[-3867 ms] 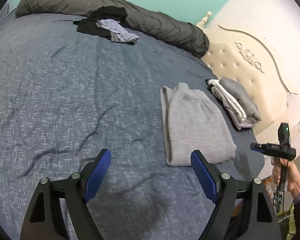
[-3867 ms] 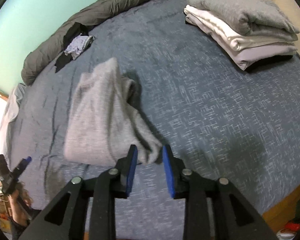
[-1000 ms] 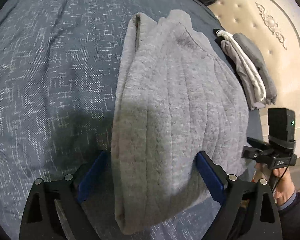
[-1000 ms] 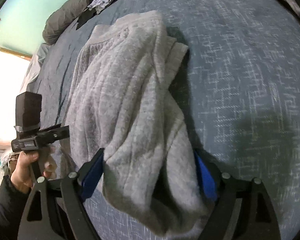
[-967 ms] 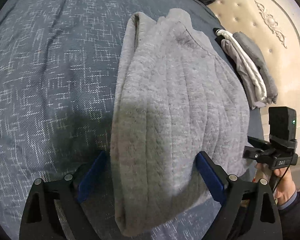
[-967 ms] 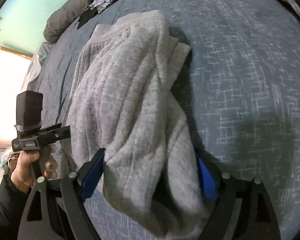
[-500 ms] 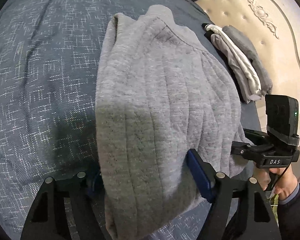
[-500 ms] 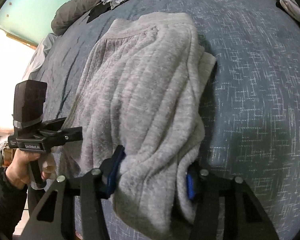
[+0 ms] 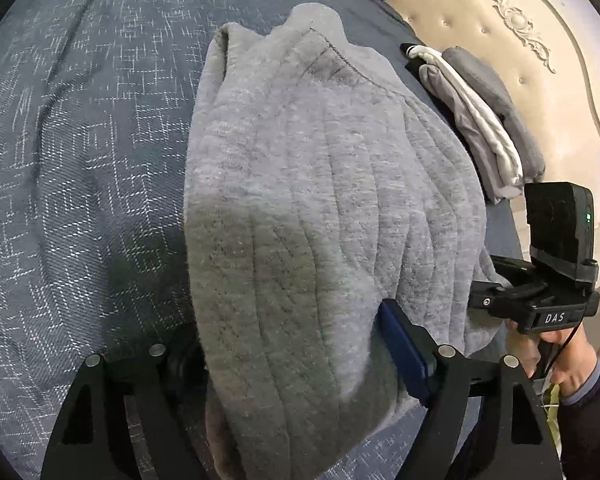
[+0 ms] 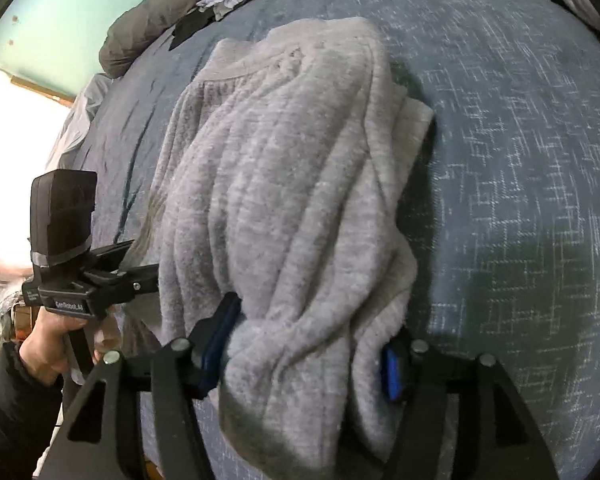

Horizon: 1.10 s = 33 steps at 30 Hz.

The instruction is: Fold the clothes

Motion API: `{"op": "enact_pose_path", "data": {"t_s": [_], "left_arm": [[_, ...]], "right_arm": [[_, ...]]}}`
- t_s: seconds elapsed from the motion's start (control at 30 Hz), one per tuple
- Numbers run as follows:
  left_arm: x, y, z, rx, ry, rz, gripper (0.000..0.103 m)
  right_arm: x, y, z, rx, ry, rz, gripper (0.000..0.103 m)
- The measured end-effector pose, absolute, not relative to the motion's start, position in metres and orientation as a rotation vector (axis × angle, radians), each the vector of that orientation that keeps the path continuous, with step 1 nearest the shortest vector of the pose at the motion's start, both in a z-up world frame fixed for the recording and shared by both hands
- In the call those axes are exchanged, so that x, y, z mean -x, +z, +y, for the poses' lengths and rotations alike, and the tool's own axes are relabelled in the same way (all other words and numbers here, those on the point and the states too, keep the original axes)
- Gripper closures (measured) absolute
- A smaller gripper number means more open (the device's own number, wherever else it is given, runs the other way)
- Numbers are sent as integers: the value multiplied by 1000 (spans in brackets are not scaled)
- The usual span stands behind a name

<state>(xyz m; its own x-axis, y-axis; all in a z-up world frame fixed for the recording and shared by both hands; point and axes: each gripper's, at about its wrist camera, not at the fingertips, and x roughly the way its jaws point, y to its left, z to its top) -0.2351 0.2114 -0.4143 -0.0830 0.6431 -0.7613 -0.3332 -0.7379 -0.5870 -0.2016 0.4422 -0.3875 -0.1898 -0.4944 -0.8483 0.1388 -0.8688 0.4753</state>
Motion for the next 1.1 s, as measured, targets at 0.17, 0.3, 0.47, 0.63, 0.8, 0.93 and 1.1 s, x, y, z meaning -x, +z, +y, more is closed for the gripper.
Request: {"op": "enact_pose_path", "data": {"t_s": [0.17,0.3,0.47,0.63,0.8,0.93,1.1], "left_arm": [[233,-401,222,1491,1922,-284,47],[232,-387,224,1458,1948,-275,53],[230,-359,225,1400,1971,-276,54],[230,-327,241,1359,1978,-248,54],[226,-307,256,1318,1982,-225,54],[222,-290,275,1289,1986,-189,55],[221,-264,297,1246,1993,-170,55]], "right_arm": [[196,-376,442,-1620,-2134,-403,62],[194,-350,450,-1541,-2158,-410,67],[195,-322,458,-1482,-2179,-383,69],[197,-296,456,-1446,-2200,-304,70],[196,-274,446,-1424,-2237,-226,71],[194,-257,453,-1400,-2270,-187,71],[190,-225,482,-1356,-2317,-158,71]]}}
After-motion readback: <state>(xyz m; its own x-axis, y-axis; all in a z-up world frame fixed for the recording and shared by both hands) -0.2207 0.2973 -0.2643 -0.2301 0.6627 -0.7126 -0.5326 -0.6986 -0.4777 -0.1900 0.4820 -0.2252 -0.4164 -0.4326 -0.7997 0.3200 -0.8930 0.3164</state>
